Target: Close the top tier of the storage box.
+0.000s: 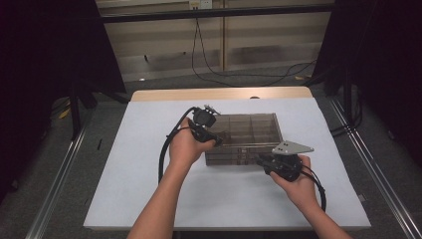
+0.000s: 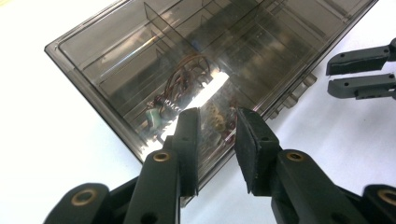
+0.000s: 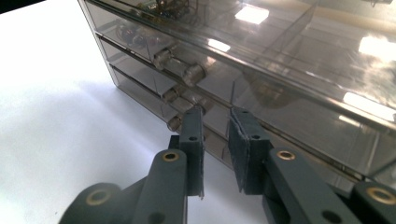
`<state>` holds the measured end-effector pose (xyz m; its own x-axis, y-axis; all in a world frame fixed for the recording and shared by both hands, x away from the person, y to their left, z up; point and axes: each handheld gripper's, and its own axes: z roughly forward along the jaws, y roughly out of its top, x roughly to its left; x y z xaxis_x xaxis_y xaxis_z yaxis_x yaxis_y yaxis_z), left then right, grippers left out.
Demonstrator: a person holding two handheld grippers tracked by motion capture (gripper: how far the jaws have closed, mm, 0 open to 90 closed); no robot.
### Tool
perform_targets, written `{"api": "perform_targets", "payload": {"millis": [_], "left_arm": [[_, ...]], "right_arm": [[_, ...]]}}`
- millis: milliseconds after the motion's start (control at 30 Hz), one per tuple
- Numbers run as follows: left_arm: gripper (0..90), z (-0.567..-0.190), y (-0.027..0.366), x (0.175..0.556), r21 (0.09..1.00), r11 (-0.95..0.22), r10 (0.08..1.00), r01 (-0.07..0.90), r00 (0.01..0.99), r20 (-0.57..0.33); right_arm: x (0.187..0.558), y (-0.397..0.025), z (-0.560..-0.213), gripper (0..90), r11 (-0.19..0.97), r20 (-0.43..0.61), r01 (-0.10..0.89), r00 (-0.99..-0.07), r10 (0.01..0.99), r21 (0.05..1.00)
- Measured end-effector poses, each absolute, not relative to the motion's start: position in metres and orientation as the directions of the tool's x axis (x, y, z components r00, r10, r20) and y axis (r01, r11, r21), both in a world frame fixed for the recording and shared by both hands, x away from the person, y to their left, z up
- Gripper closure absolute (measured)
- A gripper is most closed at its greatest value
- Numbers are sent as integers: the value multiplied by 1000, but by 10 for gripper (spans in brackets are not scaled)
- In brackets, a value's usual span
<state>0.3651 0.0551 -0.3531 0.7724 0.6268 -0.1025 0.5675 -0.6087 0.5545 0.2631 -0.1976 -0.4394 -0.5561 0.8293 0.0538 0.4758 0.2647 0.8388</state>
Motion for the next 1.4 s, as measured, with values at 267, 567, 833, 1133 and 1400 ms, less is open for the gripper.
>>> {"api": "perform_targets", "payload": {"millis": [267, 567, 833, 1133, 1400], "left_arm": [[666, -352, 63, 365, 551, -605, 634, 574, 767, -102], [593, -353, 70, 365, 549, -588, 645, 594, 754, -125], [516, -354, 78, 363, 548, -580, 652, 602, 747, -131], [460, -353, 91, 363, 553, -564, 668, 614, 733, -132], [393, -355, 104, 361, 568, -553, 674, 609, 728, -125]], "right_arm": [[260, -210, -443, 706, 254, 63, 492, -540, 839, 833], [256, -220, -444, 616, 248, 70, 504, -531, 844, 827], [252, -229, -444, 548, 254, 70, 511, -533, 843, 821], [248, -241, -449, 496, 237, 84, 531, -510, 856, 814], [246, -251, -450, 441, 218, 92, 538, -490, 867, 814]]}}
